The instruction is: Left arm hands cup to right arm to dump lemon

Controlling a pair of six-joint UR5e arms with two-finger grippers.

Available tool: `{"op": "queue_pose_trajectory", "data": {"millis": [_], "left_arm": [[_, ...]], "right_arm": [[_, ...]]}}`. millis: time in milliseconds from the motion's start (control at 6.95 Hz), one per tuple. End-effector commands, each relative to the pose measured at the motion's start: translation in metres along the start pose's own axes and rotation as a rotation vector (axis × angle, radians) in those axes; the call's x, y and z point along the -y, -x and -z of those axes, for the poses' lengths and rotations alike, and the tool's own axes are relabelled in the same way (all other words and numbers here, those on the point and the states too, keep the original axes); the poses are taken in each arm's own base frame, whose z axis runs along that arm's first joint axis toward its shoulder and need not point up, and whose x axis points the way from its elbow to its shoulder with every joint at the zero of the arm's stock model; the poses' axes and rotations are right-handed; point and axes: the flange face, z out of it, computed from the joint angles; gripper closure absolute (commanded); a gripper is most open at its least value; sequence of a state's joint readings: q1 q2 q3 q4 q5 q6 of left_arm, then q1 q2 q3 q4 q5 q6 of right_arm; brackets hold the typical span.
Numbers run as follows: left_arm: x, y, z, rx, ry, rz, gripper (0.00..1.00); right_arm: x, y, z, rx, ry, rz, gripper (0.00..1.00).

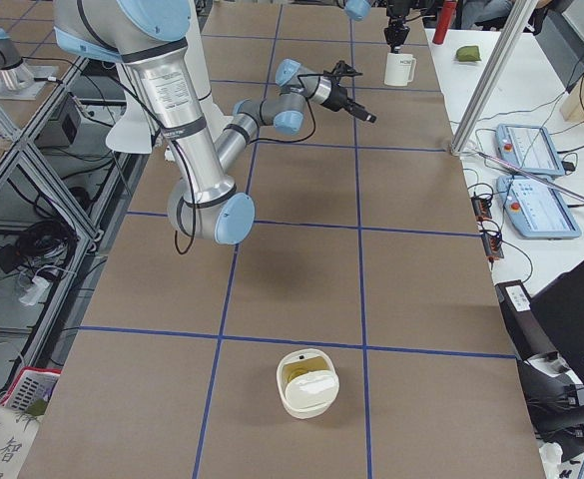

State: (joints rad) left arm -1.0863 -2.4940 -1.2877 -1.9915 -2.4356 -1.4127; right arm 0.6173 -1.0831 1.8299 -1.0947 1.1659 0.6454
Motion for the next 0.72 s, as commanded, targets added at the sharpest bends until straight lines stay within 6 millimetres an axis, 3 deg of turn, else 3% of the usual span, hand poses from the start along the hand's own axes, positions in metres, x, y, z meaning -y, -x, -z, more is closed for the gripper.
{"op": "queue_pose_trajectory", "data": {"millis": [0, 288, 432, 576], "left_arm": [[0.052, 0.055, 0.04, 0.042, -0.127, -0.101, 1.0], [0.085, 0.105, 0.065, 0.108, -0.18, -0.187, 1.0], [0.095, 0.122, 0.068, 0.193, -0.2, -0.254, 1.0], [0.105, 0.147, 0.066, 0.312, -0.187, -0.317, 1.0]], "right_arm": [[0.027, -0.081, -0.025, 0.104, 0.158, -0.129, 0.0], [0.047, -0.148, -0.022, 0.245, 0.322, -0.266, 0.0], [0.037, -0.174, -0.025, 0.27, 0.412, -0.298, 0.0], [0.04, -0.209, -0.019, 0.293, 0.494, -0.348, 0.0]]}}
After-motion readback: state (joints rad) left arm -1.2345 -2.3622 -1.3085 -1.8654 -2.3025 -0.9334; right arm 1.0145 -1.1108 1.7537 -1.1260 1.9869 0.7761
